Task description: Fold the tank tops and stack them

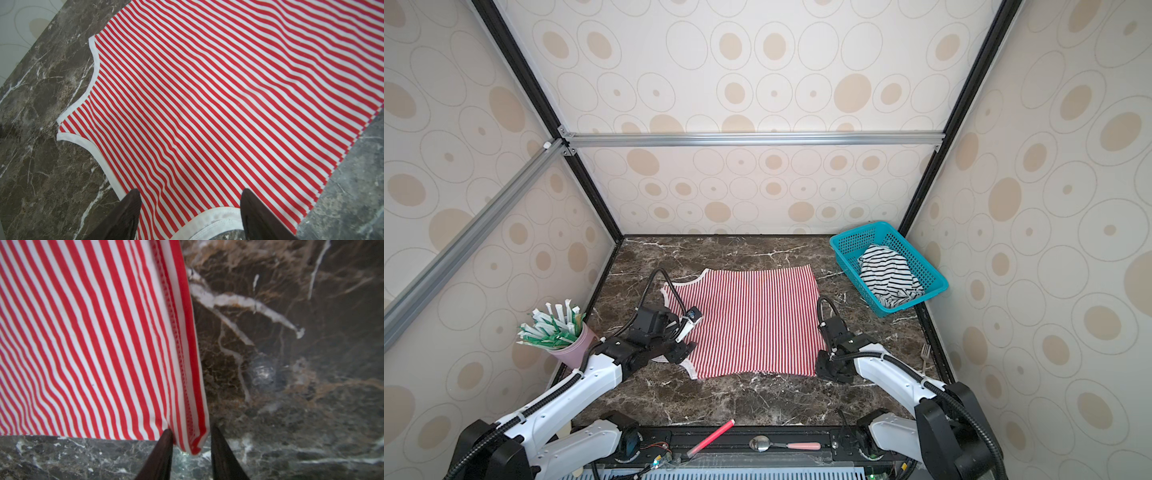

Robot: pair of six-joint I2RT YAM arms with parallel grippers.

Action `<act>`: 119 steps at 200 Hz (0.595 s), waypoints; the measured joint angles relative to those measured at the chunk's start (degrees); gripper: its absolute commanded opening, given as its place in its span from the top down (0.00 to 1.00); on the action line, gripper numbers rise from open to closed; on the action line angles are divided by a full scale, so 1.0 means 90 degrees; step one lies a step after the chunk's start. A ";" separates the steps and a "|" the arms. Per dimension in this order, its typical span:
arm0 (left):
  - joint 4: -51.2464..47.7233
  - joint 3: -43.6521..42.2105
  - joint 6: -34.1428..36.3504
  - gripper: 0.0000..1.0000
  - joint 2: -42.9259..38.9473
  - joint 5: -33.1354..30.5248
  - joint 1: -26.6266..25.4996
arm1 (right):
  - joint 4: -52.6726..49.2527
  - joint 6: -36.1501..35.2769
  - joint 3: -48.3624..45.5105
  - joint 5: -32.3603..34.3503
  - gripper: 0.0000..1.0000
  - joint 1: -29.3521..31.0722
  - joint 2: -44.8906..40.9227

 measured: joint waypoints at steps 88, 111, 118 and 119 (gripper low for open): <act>-0.0311 -0.0002 0.0284 0.25 0.0022 0.0245 -0.0323 | 0.0209 0.0058 -0.0066 -0.0010 1.00 -0.0039 0.0015; -0.0461 -0.0010 0.0432 0.24 0.0255 0.0248 -0.0631 | 0.0114 0.0051 -0.0024 -0.0078 1.00 -0.0039 -0.0117; -0.0498 -0.0029 0.0483 0.24 0.0313 0.0245 -0.0731 | 0.0051 0.0049 0.0019 -0.0095 1.00 -0.0039 -0.0185; -0.0505 -0.0034 0.0488 0.24 0.0325 0.0243 -0.0750 | 0.0049 0.0046 0.0024 -0.0097 1.00 -0.0039 -0.0192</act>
